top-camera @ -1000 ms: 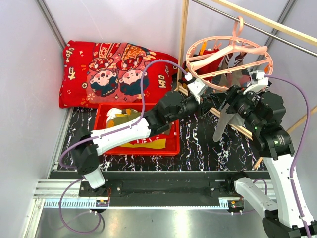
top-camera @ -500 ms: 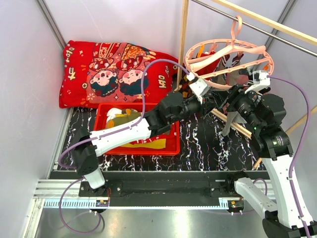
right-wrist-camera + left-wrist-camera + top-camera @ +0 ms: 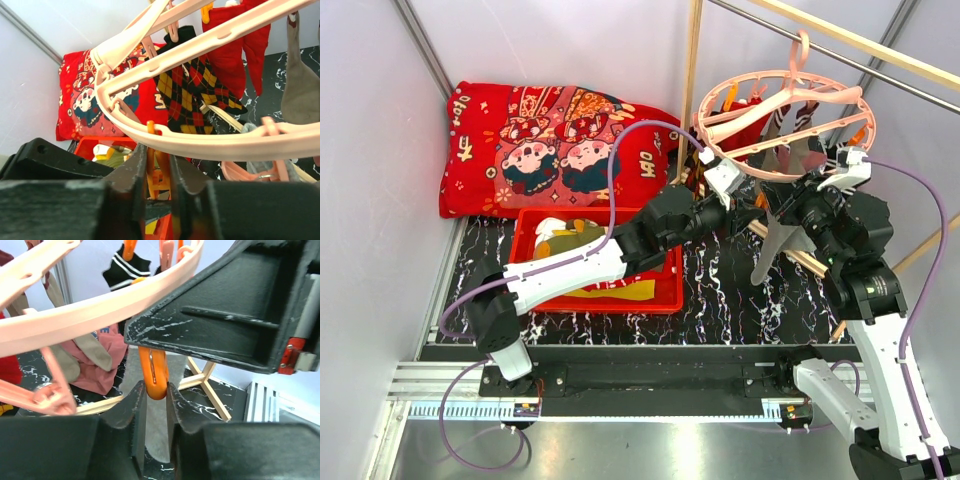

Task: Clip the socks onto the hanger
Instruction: Open the clamp at the hanger.

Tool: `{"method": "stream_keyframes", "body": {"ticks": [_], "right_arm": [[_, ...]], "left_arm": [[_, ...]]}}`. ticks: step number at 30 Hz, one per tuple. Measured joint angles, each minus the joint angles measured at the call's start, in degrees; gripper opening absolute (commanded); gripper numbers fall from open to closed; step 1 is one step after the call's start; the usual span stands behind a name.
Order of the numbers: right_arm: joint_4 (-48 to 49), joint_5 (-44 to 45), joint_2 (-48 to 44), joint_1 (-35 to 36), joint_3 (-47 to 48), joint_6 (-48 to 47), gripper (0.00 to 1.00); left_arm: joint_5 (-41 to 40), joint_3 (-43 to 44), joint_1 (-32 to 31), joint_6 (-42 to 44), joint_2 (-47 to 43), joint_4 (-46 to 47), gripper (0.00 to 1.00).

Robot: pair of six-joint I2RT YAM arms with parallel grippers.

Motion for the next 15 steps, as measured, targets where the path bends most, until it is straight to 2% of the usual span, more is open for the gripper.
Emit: {"method": "stream_keyframes", "body": {"ticks": [2,6,10,15], "right_arm": [[0.55,0.55,-0.17,-0.02,-0.61,0.37,0.12],[1.42,0.57,-0.42,0.15,-1.38,1.55,0.11],[2.19,0.55,-0.42,0.15,-1.68,2.27,0.12],[2.34,0.55,-0.42,0.15,-2.10,2.43,0.11]], "left_arm": [[0.00,-0.11,-0.09,-0.33,0.00,0.04,0.41],[0.02,-2.58,-0.44,-1.42,-0.46,0.63,0.57],[0.04,-6.71,-0.09,-2.29,-1.99,-0.07,0.62],[0.04,-12.02,3.21,-1.99,-7.23,-4.09,0.65]]}}
